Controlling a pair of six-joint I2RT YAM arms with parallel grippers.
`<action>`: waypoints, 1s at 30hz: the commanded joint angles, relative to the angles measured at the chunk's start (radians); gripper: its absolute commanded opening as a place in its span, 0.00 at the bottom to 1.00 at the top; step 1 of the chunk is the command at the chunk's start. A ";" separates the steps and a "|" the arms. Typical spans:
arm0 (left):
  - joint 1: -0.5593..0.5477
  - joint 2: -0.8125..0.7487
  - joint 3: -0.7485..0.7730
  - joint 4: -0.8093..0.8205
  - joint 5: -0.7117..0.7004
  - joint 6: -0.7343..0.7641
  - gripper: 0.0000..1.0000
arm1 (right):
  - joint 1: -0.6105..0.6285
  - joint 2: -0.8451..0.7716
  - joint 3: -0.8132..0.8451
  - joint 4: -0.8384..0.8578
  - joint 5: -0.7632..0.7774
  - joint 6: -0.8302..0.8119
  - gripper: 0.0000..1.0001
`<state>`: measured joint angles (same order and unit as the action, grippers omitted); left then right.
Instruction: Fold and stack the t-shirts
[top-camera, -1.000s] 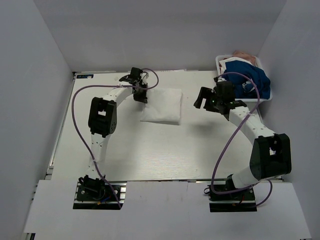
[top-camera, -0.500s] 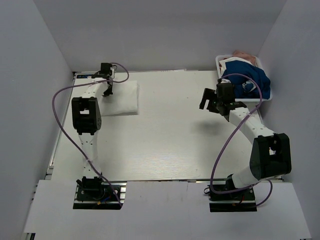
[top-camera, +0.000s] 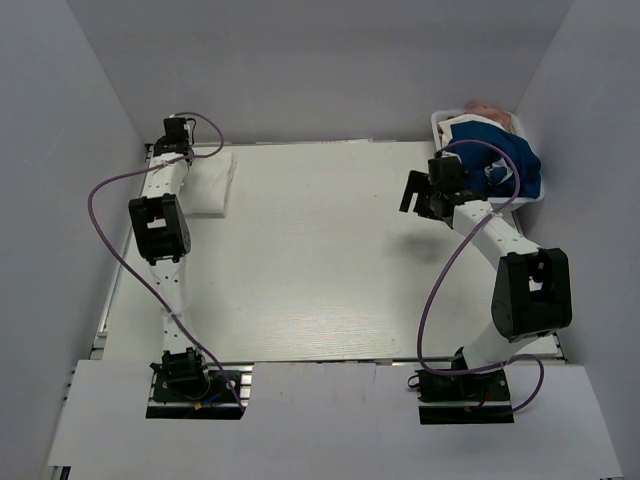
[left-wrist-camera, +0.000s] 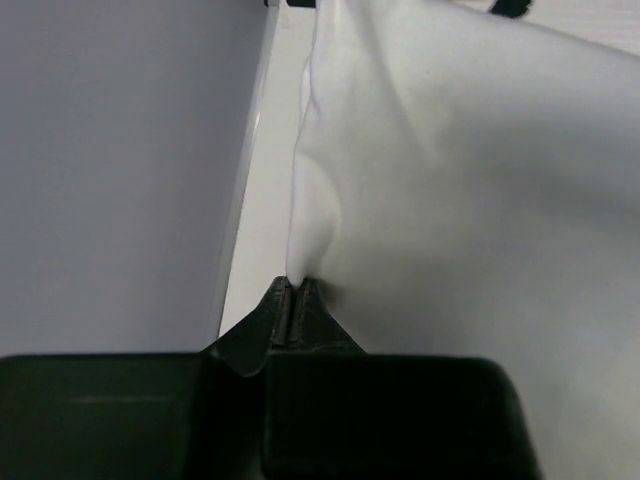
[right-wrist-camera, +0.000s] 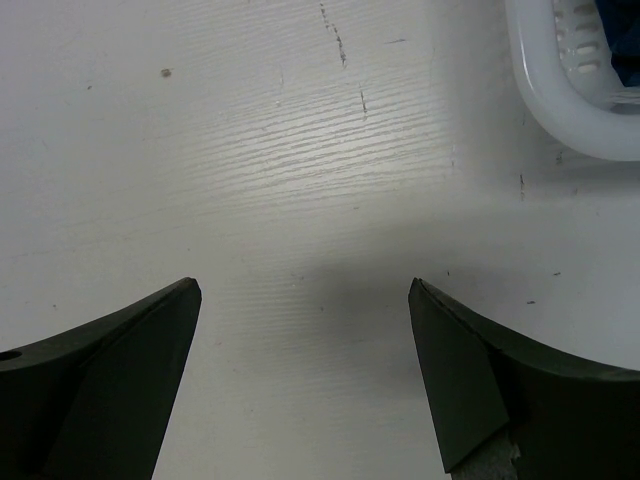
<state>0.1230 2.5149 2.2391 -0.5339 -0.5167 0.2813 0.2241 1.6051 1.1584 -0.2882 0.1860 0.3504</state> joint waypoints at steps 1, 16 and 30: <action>0.024 -0.001 0.088 0.089 -0.022 0.030 0.00 | -0.005 0.001 0.040 -0.017 0.012 -0.010 0.90; 0.053 -0.105 0.065 0.086 -0.069 -0.020 0.99 | -0.003 -0.036 0.052 -0.017 -0.043 -0.016 0.90; -0.049 -0.926 -0.802 0.073 0.614 -0.645 1.00 | -0.002 -0.281 -0.181 0.063 -0.240 0.010 0.90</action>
<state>0.1165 1.7905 1.7378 -0.5571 -0.1520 -0.1574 0.2237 1.3796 1.0348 -0.2550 0.0307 0.3489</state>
